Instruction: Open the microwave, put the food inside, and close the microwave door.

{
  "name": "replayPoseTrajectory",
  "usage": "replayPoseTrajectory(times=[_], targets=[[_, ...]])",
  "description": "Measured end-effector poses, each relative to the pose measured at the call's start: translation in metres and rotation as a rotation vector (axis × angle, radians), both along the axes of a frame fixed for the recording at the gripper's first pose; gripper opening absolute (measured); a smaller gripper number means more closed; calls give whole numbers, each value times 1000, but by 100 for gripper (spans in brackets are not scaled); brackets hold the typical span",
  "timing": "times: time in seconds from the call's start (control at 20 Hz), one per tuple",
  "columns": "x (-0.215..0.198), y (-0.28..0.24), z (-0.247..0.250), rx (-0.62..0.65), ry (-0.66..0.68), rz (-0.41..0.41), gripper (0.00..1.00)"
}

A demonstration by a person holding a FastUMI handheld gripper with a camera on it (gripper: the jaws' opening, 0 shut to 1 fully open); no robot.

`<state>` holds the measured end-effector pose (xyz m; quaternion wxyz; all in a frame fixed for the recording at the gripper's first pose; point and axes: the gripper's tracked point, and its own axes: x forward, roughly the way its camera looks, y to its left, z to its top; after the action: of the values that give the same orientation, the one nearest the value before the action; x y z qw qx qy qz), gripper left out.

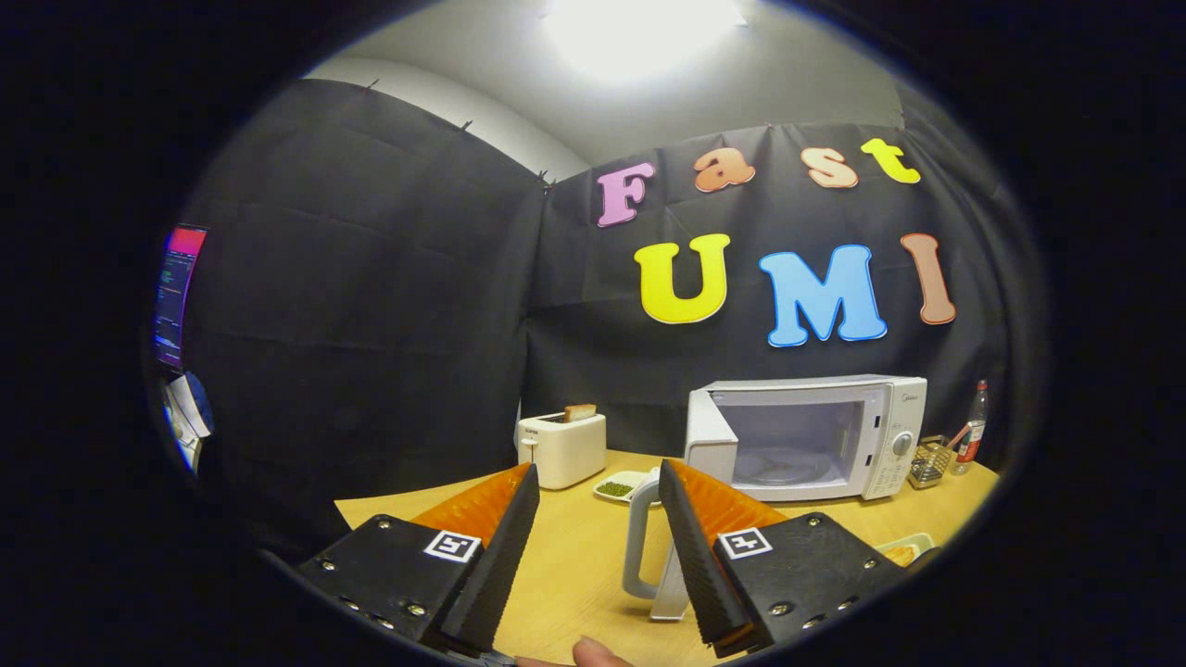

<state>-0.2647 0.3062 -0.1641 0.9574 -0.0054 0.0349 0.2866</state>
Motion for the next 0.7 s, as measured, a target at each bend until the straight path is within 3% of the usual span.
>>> replayPoseTrajectory(times=[0.1, 0.2, 0.35, 0.4, 0.45, 0.5, 0.7], targets=[[1, -22, 0, -23, -13, 24, 79], [7, -55, -1, -38, -29, -3, 79], [8, -95, -13, 3, 33, 54, 79], [14, -120, -17, -4, 48, 40, 79], [20, -147, -24, -32, 59, 9, 91], [29, -177, -33, -70, 72, -35, 95], [49, -252, -68, -154, 172, -119, 97]])
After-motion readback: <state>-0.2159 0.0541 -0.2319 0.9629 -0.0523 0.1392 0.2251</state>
